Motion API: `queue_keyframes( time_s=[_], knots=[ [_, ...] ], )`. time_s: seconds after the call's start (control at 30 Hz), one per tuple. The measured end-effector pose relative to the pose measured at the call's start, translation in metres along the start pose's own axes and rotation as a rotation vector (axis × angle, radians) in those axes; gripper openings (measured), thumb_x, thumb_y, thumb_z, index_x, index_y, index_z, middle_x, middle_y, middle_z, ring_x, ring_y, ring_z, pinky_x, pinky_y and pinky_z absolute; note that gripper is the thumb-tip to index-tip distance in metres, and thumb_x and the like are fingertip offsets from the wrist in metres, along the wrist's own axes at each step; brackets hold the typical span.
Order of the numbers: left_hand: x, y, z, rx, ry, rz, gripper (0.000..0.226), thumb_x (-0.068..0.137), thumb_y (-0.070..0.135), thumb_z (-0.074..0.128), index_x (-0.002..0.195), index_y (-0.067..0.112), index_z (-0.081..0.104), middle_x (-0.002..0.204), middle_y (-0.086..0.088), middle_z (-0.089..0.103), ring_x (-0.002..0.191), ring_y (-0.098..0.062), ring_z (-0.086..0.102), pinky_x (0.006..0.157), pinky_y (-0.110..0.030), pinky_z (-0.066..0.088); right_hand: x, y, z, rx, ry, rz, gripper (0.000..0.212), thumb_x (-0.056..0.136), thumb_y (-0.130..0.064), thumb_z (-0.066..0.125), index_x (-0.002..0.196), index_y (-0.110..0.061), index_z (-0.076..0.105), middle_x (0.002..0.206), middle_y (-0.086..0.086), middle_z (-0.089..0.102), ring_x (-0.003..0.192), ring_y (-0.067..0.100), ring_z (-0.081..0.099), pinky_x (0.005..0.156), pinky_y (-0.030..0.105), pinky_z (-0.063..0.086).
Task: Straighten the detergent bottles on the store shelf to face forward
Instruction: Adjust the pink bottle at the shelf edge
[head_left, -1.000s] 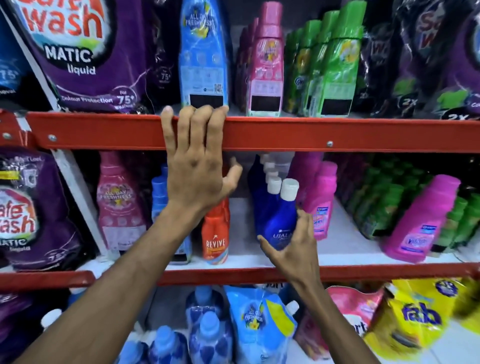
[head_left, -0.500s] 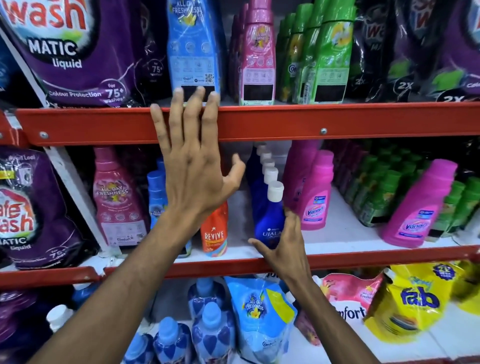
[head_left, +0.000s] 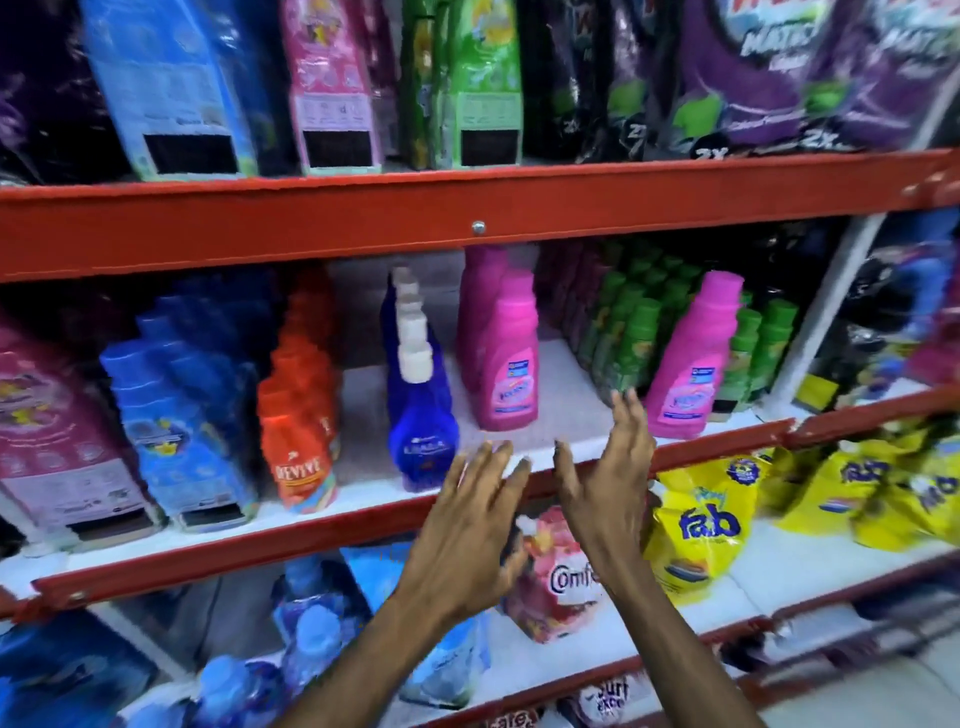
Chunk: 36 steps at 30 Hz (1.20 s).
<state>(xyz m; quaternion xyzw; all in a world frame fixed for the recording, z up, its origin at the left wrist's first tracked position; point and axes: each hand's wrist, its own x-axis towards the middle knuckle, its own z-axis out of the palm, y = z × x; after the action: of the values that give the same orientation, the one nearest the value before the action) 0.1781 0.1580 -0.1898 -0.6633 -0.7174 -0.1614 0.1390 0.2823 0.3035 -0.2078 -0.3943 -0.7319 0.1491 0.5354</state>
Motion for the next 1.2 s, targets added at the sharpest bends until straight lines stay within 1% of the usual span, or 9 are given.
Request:
queue_keyframes(
  time_s=[0.1, 0.13, 0.27, 0.4, 0.6, 0.7, 0.8, 0.97, 1.2],
  knots=[
    [0.003, 0.006, 0.023, -0.027, -0.103, -0.039, 0.083, 0.088, 0.036, 0.061, 0.159, 0.015, 0.021, 0.168, -0.009, 0.017, 0.157, -0.028, 0.016, 0.129, -0.044, 0.005, 0.023, 0.026, -0.010, -0.038, 0.106, 0.123, 0.081, 0.085, -0.028, 0.071, 0.150, -0.002, 0.031, 0.157, 0.019, 0.031, 0.145, 0.037, 0.028, 0.120, 0.044, 0.024],
    [0.004, 0.007, 0.028, -0.018, -0.100, -0.042, 0.083, 0.088, 0.036, 0.062, 0.158, 0.015, 0.022, 0.168, -0.009, 0.019, 0.156, -0.027, 0.017, 0.128, -0.045, 0.004, 0.032, 0.034, -0.013, -0.041, 0.133, 0.164, 0.085, 0.084, -0.029, 0.073, 0.151, -0.002, 0.028, 0.158, 0.019, 0.029, 0.145, 0.037, 0.027, 0.121, 0.043, 0.022],
    [0.006, 0.009, 0.034, 0.056, -0.084, -0.049, 0.082, 0.080, 0.035, 0.075, 0.150, 0.008, 0.042, 0.156, -0.013, 0.045, 0.145, -0.032, 0.043, 0.121, -0.055, 0.022, 0.062, 0.057, -0.014, -0.074, 0.160, 0.316, 0.100, 0.081, -0.036, 0.076, 0.153, 0.002, 0.019, 0.158, 0.023, 0.025, 0.145, 0.038, 0.025, 0.120, 0.044, 0.024],
    [0.004, 0.008, 0.036, 0.046, -0.073, -0.081, 0.079, 0.087, 0.035, 0.070, 0.153, 0.010, 0.036, 0.160, -0.011, 0.039, 0.150, -0.029, 0.035, 0.125, -0.052, 0.015, 0.079, 0.072, -0.012, -0.091, 0.156, 0.404, 0.102, 0.074, -0.037, 0.082, 0.149, 0.003, 0.026, 0.144, 0.024, 0.041, 0.132, 0.042, 0.041, 0.113, 0.048, 0.036],
    [-0.003, 0.004, 0.032, -0.002, -0.073, -0.123, 0.081, 0.090, 0.035, 0.059, 0.158, 0.013, 0.022, 0.167, -0.007, 0.024, 0.156, -0.023, 0.019, 0.128, -0.041, -0.001, 0.092, 0.079, -0.012, -0.084, 0.151, 0.410, 0.092, 0.064, -0.031, 0.083, 0.137, 0.004, 0.038, 0.130, 0.023, 0.049, 0.119, 0.042, 0.049, 0.105, 0.046, 0.040],
    [-0.009, 0.001, 0.032, 0.000, -0.065, -0.145, 0.080, 0.090, 0.035, 0.056, 0.159, 0.013, 0.020, 0.167, -0.005, 0.023, 0.157, -0.022, 0.016, 0.127, -0.041, -0.005, 0.086, 0.069, -0.011, -0.051, 0.132, 0.346, 0.089, 0.065, -0.030, 0.082, 0.133, 0.006, 0.039, 0.127, 0.024, 0.049, 0.118, 0.041, 0.048, 0.104, 0.047, 0.040],
    [-0.015, -0.003, 0.032, -0.006, -0.053, -0.167, 0.080, 0.089, 0.033, 0.056, 0.158, 0.013, 0.022, 0.167, -0.004, 0.025, 0.156, -0.021, 0.018, 0.126, -0.044, -0.004, 0.072, 0.046, -0.008, 0.018, 0.094, 0.251, 0.088, 0.065, -0.033, 0.085, 0.131, 0.006, 0.040, 0.125, 0.023, 0.049, 0.116, 0.040, 0.048, 0.102, 0.046, 0.041],
    [-0.024, -0.012, 0.032, -0.031, -0.040, -0.167, 0.081, 0.090, 0.030, 0.058, 0.159, 0.015, 0.019, 0.167, -0.002, 0.025, 0.156, -0.019, 0.017, 0.128, -0.039, 0.001, 0.045, 0.001, 0.007, 0.071, -0.112, 0.120, 0.089, 0.068, -0.046, 0.086, 0.128, 0.005, 0.042, 0.122, 0.020, 0.050, 0.116, 0.035, 0.048, 0.101, 0.043, 0.043],
    [-0.030, -0.018, 0.027, -0.046, 0.002, -0.169, 0.075, 0.087, 0.027, 0.067, 0.154, 0.012, 0.035, 0.159, -0.004, 0.042, 0.149, -0.021, 0.037, 0.125, -0.042, 0.013, 0.024, -0.030, 0.032, 0.051, -0.241, 0.128, 0.083, 0.066, -0.048, 0.085, 0.120, -0.003, 0.042, 0.115, 0.012, 0.047, 0.110, 0.031, 0.048, 0.094, 0.046, 0.049]
  ],
)
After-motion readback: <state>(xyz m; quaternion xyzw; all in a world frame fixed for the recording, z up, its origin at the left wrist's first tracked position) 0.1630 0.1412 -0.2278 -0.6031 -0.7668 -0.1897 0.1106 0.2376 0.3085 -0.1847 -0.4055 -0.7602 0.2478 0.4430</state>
